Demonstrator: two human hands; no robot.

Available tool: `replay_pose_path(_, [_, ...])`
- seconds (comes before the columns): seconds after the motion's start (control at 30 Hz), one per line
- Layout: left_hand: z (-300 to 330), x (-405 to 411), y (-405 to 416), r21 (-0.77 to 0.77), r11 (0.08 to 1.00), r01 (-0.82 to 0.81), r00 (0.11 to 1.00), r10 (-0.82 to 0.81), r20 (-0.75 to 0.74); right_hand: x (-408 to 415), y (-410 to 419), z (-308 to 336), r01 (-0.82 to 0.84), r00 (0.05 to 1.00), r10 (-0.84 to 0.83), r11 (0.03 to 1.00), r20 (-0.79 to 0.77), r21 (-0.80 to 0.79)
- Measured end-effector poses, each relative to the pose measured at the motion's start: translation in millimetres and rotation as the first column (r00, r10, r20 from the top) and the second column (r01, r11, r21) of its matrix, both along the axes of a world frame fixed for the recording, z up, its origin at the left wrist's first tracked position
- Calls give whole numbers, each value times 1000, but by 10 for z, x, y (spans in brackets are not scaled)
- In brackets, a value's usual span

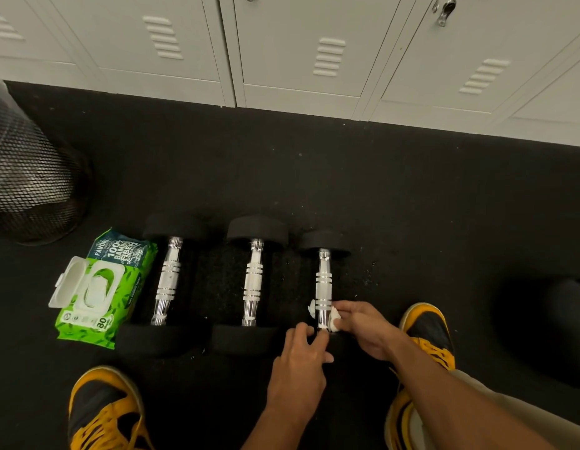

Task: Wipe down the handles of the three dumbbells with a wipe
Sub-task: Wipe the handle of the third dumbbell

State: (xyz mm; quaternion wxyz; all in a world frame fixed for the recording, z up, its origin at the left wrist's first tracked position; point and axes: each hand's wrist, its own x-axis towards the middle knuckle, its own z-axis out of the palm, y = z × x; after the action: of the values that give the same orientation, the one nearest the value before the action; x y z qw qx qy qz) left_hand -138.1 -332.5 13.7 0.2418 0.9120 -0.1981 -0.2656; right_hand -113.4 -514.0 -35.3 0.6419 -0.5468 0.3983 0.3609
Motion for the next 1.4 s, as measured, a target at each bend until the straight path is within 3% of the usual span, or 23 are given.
replay_pose_path(0.47, [28,15,-26,7,1000,4,1000,-5,13,265,33,-61,267,963,-268,963,-12,-33])
replay_pose_path(0.67, [17,16,-39,20,1000,7,1000,-7,-10,435,0,-80,300,954,-301,953,-16,-31])
replay_pose_path(1.1, [11,23,-44,23,999,34,999,-34,-27,751,24,33,529,849,-524,844,76,-89])
replay_pose_path(1.23, [30,36,-54,31,998,62,998,-61,-33,641,171,80,484,873,-429,819,231,-310])
replay_pose_path(1.4, [68,32,-65,36,998,59,998,-58,-28,529,338,246,299,929,-69,717,363,-629])
